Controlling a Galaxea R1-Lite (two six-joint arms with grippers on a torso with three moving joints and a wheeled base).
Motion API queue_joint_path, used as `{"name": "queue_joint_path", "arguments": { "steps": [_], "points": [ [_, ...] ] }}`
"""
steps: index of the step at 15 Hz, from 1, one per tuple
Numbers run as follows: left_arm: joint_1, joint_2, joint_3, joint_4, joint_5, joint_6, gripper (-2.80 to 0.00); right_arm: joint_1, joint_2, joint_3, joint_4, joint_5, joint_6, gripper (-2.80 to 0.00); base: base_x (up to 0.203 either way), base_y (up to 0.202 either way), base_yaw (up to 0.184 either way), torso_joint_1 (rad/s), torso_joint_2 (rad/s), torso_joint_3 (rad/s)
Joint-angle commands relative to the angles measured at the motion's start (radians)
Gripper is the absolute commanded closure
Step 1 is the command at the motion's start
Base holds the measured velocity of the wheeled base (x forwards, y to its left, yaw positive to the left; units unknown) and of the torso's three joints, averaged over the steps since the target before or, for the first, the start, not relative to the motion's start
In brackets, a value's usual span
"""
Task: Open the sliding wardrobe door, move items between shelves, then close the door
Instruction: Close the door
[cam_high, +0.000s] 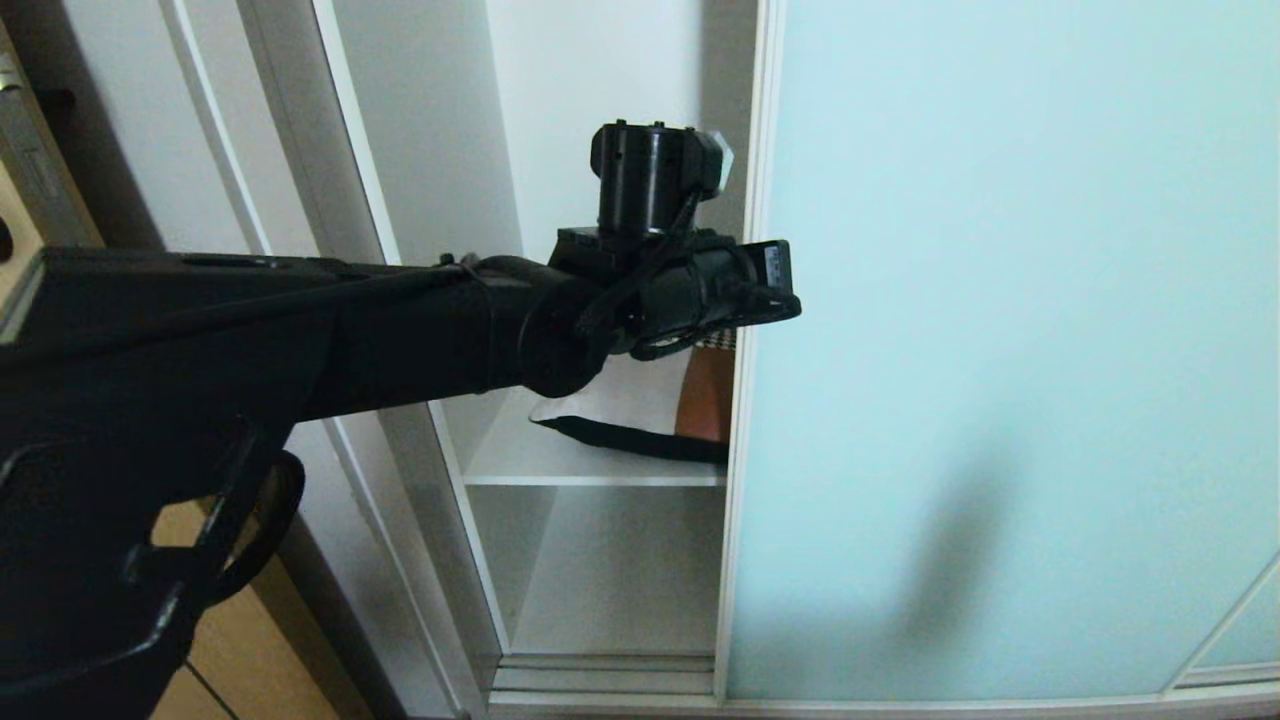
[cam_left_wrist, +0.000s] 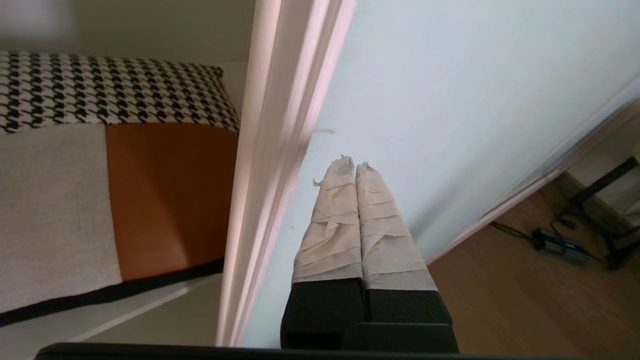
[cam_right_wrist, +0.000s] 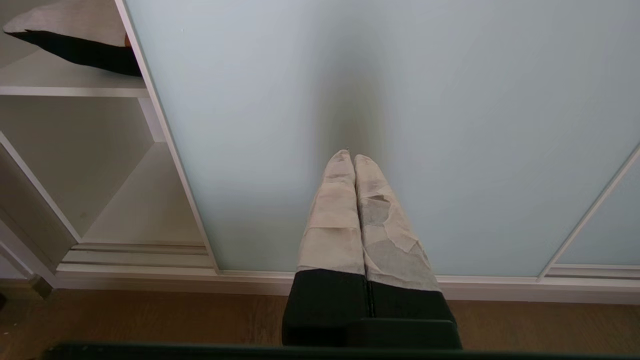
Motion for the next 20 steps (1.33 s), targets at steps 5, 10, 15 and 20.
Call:
{"name": "queue_joint_path", "arguments": {
  "steps": [5,10,15,20],
  "points": [
    [0.002,0.048,-0.004,-0.035,0.039,-0.003,0.00,0.000,0.001,0.000,0.000,0.000,0.000,0.00,0.000,0.000,0.000,0.000,0.00,0.000],
    [0.016,0.043,-0.004,-0.036,0.058,0.000,0.00,0.000,0.001,0.000,0.000,0.000,0.000,0.00,0.000,0.000,0.000,0.000,0.00,0.000],
    [0.064,0.032,-0.003,-0.033,0.081,0.000,0.00,0.000,0.001,0.000,0.000,0.000,0.000,0.00,0.000,0.000,0.000,0.000,0.00,0.000],
    [0.126,-0.016,0.022,-0.022,0.087,0.001,0.00,-0.001,0.001,0.002,0.000,0.000,0.000,0.00,0.000,0.000,0.000,0.000,0.00,0.000]
  ]
}}
